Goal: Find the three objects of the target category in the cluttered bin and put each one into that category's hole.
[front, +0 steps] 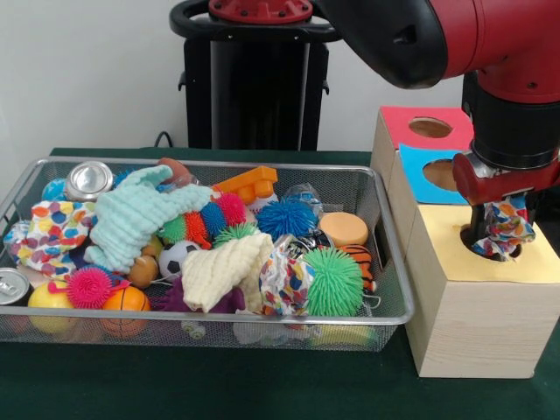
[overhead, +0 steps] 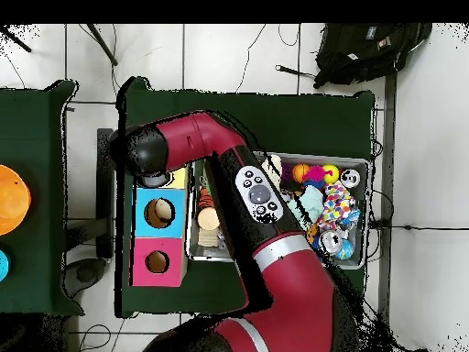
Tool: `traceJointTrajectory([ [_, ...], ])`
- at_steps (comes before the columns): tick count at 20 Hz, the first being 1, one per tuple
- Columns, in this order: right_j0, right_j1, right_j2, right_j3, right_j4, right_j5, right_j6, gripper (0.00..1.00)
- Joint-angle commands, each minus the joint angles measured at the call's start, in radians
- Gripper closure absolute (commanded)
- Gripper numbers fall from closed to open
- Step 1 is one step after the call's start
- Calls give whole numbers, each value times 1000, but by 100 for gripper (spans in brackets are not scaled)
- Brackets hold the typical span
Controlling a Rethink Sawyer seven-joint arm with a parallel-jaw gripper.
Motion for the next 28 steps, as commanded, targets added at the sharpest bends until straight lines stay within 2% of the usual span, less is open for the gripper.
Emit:
traceJointTrajectory([
  [1, -30, 52, 15, -66, -63, 9, -230, 0],
  [4, -25, 47, 3, -62, -52, 16, -191, 0],
  [11, -20, 30, 1, -38, -53, 23, -188, 0],
  [23, -64, 18, 28, -44, -36, 65, -268, 0],
  [27, -68, 20, 23, -47, -26, 76, -244, 0],
  [28, -68, 19, 20, -48, -21, 81, -229, 100],
])
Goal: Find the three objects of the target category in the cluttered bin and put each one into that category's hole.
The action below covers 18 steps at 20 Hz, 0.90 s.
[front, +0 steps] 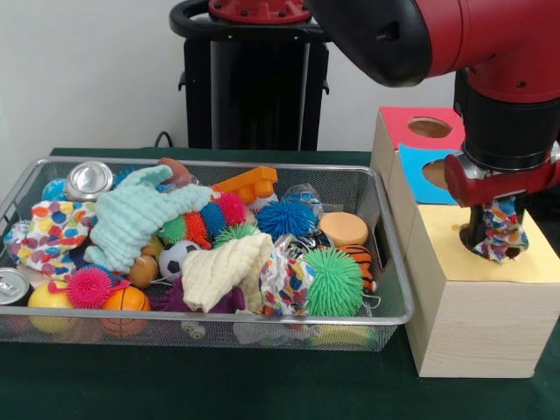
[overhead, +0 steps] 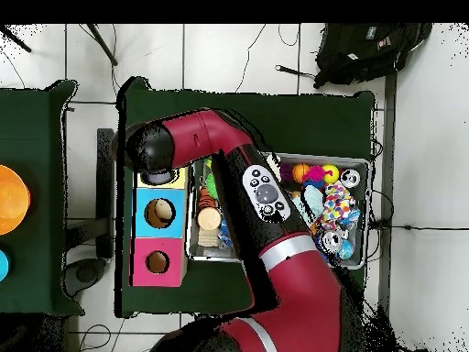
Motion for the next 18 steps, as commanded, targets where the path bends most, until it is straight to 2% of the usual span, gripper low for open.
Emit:
traceJointTrajectory([
  [1, -44, 20, 14, -48, -27, 100, -242, 100],
  [2, -42, 18, 20, -55, -37, 116, -275, 100],
  [17, -59, -9, 30, -6, -40, 100, -281, 100],
  [18, -62, -15, 27, 7, -32, 82, -253, 0],
])
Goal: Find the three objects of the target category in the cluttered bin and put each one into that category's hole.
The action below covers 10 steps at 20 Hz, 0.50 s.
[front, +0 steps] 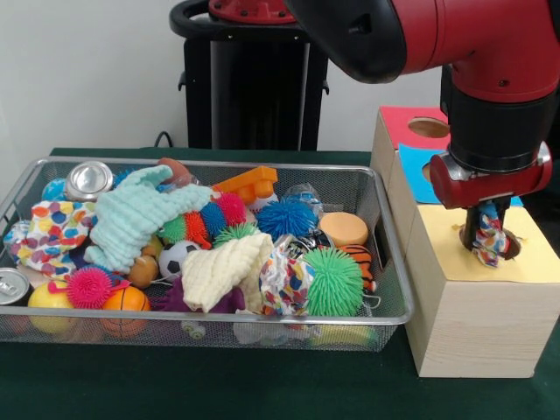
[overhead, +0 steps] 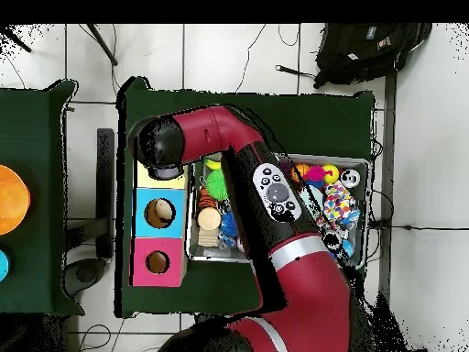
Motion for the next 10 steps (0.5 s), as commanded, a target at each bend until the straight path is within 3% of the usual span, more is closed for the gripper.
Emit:
traceJointTrajectory([
  [1, -40, -16, 23, 28, -29, 65, -243, 0],
  [10, -38, -36, 23, 88, -28, 30, -216, 0],
])
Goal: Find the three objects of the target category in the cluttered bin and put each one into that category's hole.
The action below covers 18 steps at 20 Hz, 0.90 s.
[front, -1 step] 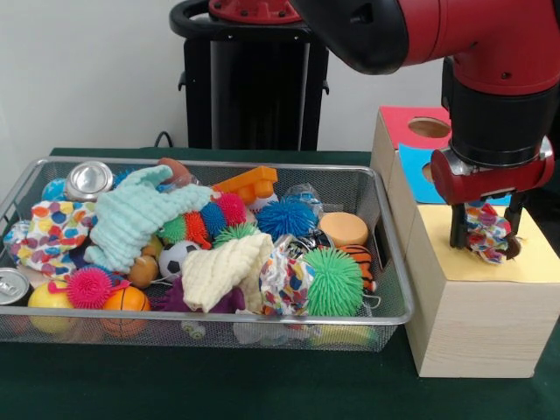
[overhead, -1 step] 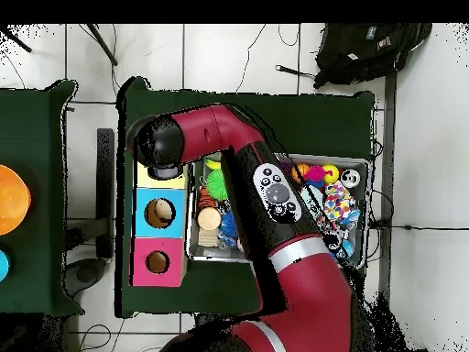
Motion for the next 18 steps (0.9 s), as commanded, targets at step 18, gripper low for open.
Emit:
traceJointTrajectory([
  [18, -84, -102, 54, 185, -5, 56, -225, 0],
])
